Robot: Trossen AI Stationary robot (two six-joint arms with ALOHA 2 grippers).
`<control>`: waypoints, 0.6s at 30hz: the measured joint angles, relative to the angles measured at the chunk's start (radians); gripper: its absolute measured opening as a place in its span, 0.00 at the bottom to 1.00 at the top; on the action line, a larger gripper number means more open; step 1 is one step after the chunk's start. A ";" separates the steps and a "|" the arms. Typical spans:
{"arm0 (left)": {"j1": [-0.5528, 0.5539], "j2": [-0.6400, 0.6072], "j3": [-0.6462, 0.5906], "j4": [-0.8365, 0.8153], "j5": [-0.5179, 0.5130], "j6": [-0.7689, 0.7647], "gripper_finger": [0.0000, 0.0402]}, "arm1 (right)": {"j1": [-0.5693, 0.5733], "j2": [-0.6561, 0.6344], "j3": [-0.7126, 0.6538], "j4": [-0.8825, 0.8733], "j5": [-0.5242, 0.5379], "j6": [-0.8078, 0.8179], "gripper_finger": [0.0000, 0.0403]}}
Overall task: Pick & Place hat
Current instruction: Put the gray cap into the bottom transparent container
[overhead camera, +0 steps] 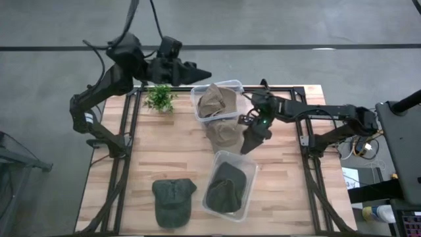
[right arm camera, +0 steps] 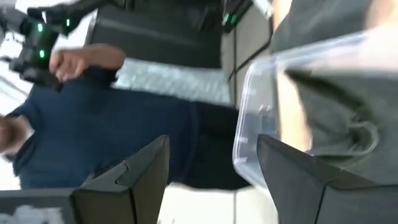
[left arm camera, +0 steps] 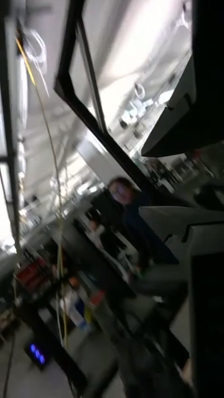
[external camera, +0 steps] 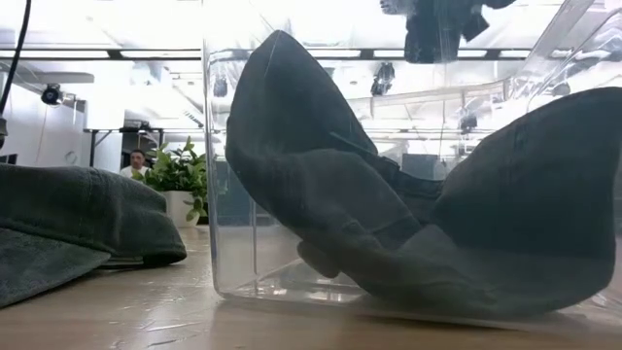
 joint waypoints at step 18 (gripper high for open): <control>-0.023 -0.013 0.000 -0.650 -0.015 0.229 0.33 | 0.100 -0.301 -0.066 -0.041 0.373 0.034 0.58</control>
